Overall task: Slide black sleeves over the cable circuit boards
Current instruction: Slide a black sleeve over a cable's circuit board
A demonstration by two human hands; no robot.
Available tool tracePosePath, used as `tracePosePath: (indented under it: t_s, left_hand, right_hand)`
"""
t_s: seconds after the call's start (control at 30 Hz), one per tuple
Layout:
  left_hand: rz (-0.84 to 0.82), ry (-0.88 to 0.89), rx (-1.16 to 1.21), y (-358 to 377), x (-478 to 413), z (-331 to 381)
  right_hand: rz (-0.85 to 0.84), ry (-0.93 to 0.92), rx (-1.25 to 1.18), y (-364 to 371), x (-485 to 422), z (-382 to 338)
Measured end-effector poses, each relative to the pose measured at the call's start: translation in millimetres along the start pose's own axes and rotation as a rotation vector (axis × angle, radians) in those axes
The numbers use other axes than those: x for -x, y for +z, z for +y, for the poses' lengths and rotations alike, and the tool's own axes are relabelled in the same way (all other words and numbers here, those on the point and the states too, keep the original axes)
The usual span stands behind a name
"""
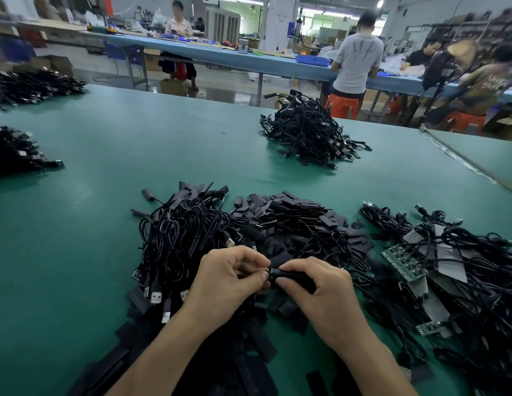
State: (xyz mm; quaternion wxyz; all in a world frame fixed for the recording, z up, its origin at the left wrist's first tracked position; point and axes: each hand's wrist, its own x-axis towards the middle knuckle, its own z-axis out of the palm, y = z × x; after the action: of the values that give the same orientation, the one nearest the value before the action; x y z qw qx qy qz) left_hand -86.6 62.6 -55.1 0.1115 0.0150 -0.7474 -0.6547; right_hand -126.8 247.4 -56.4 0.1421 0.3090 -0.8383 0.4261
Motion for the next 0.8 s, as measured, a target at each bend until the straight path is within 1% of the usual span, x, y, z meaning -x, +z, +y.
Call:
tracePosePath:
  t_s: [0.17, 0.33, 0.43, 0.57, 0.8]
  left_hand:
    - [0.04, 0.012, -0.033, 2.7, 0.2, 0.1]
    - [0.0, -0.007, -0.03, 2.9, 1.0, -0.6]
    - [-0.015, -0.015, -0.025, 2.4, 1.3, -0.5]
    - [-0.018, -0.018, 0.002, 1.3, 0.9, 0.0]
    - [0.051, 0.004, 0.0, 2.3, 0.0, -1.1]
  right_hand:
    - [0.004, -0.04, 0.083, -2.9, -0.2, -0.2]
    - [-0.009, -0.028, 0.064, -0.3, -0.5, 0.4]
    - [0.011, 0.001, 0.032, 0.6, -0.4, 0.9]
    - [0.032, -0.009, 0.02, 2.0, 0.8, -0.1]
    - [0.061, 0.011, 0.033, -2.8, -0.6, 0.7]
